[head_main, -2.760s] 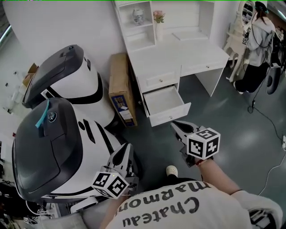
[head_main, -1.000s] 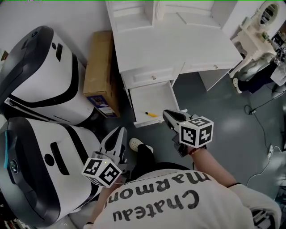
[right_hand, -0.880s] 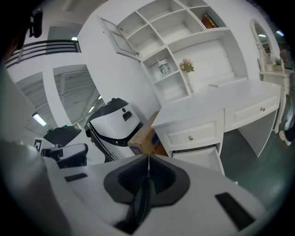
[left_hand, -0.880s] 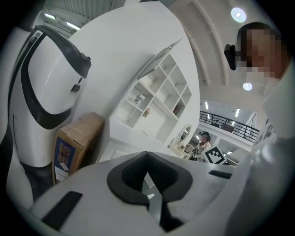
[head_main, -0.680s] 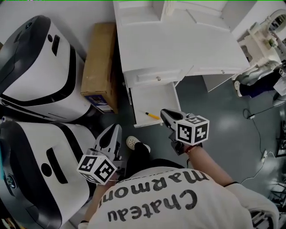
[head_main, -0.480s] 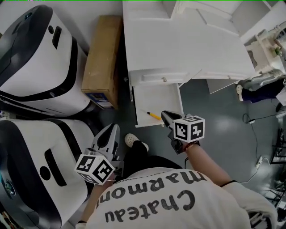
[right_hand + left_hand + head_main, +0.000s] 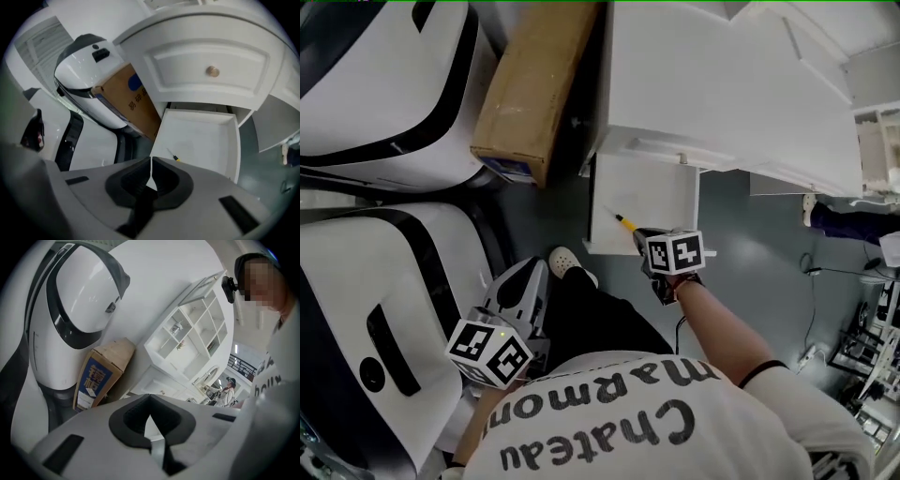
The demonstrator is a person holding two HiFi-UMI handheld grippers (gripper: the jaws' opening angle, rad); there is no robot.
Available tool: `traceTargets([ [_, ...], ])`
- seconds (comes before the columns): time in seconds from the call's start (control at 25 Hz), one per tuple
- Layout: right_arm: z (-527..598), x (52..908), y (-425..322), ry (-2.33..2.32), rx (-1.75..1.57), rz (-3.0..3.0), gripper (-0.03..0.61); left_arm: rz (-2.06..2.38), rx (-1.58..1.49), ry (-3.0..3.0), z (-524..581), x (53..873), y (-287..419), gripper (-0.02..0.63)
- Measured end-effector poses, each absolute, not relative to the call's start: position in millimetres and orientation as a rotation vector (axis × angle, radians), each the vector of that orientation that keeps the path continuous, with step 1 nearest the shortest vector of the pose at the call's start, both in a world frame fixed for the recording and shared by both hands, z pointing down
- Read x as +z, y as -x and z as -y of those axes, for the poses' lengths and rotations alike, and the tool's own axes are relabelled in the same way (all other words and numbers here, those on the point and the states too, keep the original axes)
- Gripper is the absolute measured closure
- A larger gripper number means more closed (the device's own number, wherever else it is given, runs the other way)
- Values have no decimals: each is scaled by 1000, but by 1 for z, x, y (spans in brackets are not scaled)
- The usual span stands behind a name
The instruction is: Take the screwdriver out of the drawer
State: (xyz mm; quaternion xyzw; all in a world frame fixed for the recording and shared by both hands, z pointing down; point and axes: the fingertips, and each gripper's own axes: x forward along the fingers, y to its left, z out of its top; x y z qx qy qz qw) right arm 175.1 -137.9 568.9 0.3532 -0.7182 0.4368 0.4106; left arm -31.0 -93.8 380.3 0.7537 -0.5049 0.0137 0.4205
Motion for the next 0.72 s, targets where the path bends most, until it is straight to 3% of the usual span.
traceTargets([
  [0.44, 159, 669, -166, -437, 744, 1640, 540, 1325, 52, -1734, 89, 446, 75, 592],
  [0.48, 160, 677, -167, -415, 743, 1620, 521, 1329, 50, -1724, 88, 451, 78, 592],
  [0.52, 159, 685, -168, -398, 749, 1599, 445, 1331, 49, -1715, 88, 456, 81, 591],
  [0.56, 158, 693, -170, -382, 755, 1578, 411, 1334, 49, -1706, 87, 460, 83, 592],
  [0.72, 153, 717, -177, -324, 722, 1512, 413, 1349, 51, -1655, 81, 477, 91, 592],
])
